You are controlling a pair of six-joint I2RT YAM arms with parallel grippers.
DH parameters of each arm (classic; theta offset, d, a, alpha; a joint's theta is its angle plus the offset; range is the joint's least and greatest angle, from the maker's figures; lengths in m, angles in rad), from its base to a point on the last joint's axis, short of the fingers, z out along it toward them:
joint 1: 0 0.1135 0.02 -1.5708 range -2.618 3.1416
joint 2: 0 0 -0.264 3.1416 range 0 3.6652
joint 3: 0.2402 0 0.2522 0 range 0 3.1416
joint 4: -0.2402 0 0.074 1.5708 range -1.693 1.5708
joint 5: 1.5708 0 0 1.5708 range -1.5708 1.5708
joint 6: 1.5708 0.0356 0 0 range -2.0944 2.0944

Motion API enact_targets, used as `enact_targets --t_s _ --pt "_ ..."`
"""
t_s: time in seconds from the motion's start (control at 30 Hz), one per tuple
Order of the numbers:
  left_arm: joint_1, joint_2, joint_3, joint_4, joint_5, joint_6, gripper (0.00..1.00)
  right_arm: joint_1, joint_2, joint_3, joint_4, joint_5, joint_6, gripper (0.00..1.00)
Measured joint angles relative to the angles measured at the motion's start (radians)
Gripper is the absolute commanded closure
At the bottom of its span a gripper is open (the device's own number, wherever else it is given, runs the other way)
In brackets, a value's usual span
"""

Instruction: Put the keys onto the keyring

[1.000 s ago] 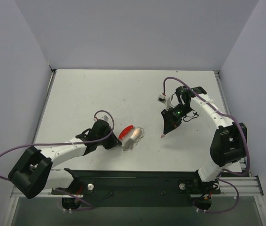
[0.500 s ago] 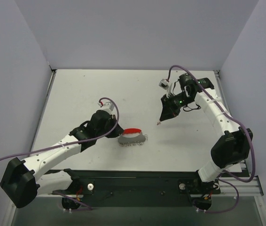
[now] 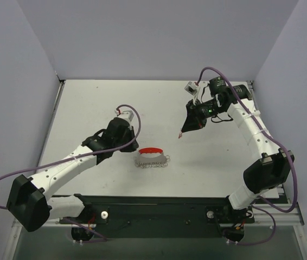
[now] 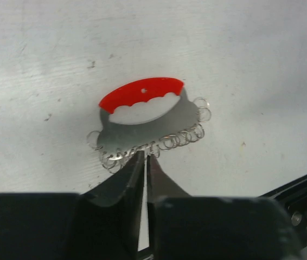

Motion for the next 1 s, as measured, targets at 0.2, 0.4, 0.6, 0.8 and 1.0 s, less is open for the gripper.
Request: enact_targets --t_s 0.2,0.4,0.6,0.8,1.0 --pt "0.155 0.032 -0.068 -0.064 0.052 -0.027 0.29 0.001 0.000 -0.014 -0.003 0.000 0.000 1.00" --pt "0.283 0.083 -0.156 -0.047 0.177 -0.052 0.31 0.007 0.000 -0.027 -0.004 -0.003 -0.001 1.00" --pt "0.315 0.225 -0.169 0.026 0.317 -0.067 0.35 0.007 0.000 -0.032 -0.004 -0.006 -0.005 1.00" --pt "0.320 0.335 -0.145 0.087 0.405 -0.080 0.45 0.008 0.000 -0.042 -0.005 -0.006 -0.008 1.00" --pt "0.323 0.392 -0.126 0.135 0.435 -0.085 0.68 0.008 0.000 -0.043 -0.005 -0.006 -0.008 1.00"
